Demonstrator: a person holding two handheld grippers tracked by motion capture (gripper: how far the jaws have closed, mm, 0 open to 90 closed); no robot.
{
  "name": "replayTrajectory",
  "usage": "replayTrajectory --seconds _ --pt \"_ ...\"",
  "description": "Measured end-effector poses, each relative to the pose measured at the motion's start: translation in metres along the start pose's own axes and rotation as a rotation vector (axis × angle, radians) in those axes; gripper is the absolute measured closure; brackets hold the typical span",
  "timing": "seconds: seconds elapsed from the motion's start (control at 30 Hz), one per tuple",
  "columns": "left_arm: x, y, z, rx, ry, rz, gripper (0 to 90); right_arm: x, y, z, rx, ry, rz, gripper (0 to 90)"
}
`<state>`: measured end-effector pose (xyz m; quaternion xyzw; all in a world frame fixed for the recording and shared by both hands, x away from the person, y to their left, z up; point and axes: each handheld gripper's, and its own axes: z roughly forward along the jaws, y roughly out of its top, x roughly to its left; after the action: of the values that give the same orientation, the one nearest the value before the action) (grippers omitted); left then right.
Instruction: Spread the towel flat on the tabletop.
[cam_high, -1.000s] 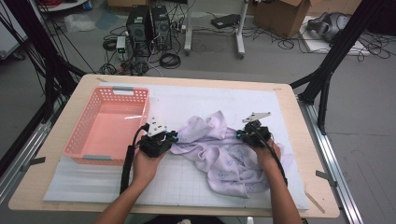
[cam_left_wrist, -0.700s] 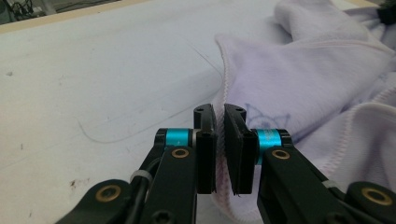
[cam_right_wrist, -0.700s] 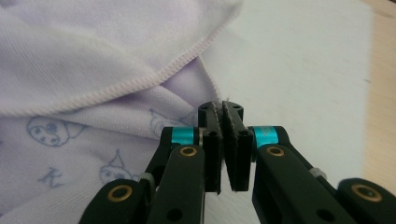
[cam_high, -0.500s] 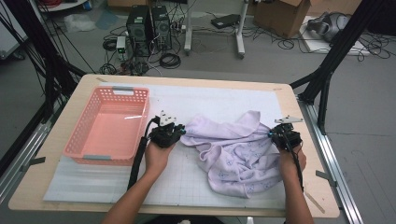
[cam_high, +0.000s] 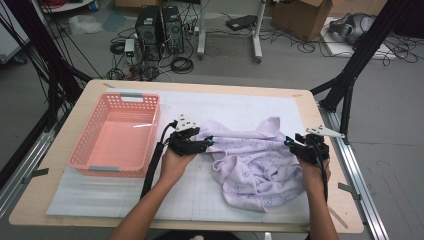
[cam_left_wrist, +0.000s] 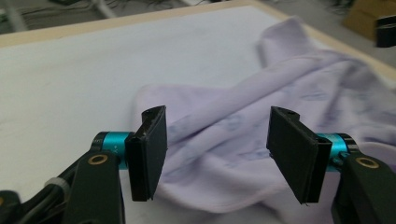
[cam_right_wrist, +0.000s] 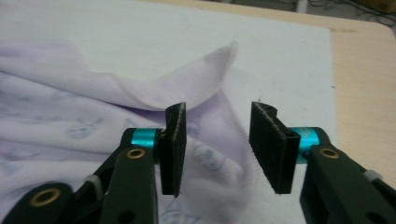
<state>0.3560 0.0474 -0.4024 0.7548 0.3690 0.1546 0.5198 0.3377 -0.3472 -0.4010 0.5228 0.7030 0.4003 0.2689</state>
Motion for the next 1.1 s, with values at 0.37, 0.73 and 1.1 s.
replayTrajectory --seconds 0.37,0.73,1.1 --pt "-0.045 -0.017 0.038 0.193 -0.112 0.106 39.7 0.000 -0.008 -0.022 -0.036 0.181 -0.028 43.8" --pt "-0.046 -0.020 0.041 0.288 0.008 0.243 78.0 0.005 -0.009 -0.017 -0.010 0.187 -0.037 44.4" --pt "0.026 -0.003 0.000 0.093 0.329 0.062 78.6 0.005 -0.008 -0.016 0.002 0.165 -0.039 45.5"
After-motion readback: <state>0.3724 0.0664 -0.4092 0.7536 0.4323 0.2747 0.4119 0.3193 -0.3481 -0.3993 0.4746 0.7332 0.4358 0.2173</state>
